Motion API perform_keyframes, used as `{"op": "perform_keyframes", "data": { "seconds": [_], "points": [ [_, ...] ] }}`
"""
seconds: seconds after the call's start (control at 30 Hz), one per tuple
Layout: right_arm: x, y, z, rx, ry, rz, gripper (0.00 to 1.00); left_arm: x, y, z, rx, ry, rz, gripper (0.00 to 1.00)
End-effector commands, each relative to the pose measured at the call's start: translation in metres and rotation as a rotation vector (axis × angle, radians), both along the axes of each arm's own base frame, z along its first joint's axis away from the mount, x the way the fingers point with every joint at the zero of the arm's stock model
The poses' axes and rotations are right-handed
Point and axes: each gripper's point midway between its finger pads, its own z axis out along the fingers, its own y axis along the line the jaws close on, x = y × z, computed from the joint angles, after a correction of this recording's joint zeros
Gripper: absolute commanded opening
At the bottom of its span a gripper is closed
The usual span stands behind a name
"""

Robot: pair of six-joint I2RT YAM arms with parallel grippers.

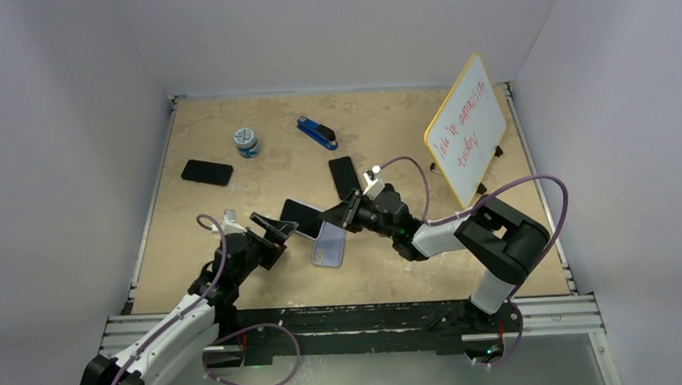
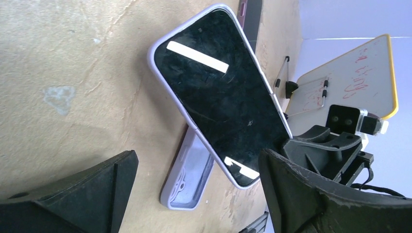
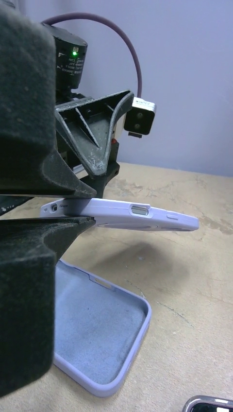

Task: Take the phone out of the phone case
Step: Pick up the phone at the center of the board.

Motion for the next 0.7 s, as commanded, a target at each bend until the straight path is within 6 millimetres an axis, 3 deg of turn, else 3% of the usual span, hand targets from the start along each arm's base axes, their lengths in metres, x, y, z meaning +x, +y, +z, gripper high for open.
{"op": "perform_keyframes", "data": {
  "seconds": [0.0, 0.2, 0.43, 0.53, 0.67],
  "points": [
    [0.004, 0.008, 0.058, 0.160, -0.083, -0.001, 0.00, 0.010, -0.010, 0.022, -0.066, -0.082, -0.018, 0.99],
    [-0.015, 0.011, 0.069, 0.251, -0.061, 0.081, 0.00, 0.012, -0.023, 0.035, -0.108, -0.153, -0.087, 0.97],
    [-0.021, 0.005, 0.100, 0.394, -0.098, 0.085, 0.00, 0.015, -0.022, 0.051, -0.148, -0.226, -0.071, 0.92],
    [-0.027, 0.006, 0.108, 0.431, -0.116, 0.123, 0.00, 0.019, -0.022, 0.070, -0.182, -0.295, -0.064, 0.85],
    [-0.033, 0.003, 0.114, 0.460, -0.143, 0.143, 0.00, 0.021, -0.022, 0.084, -0.191, -0.357, -0.059, 0.65]
  ]
}}
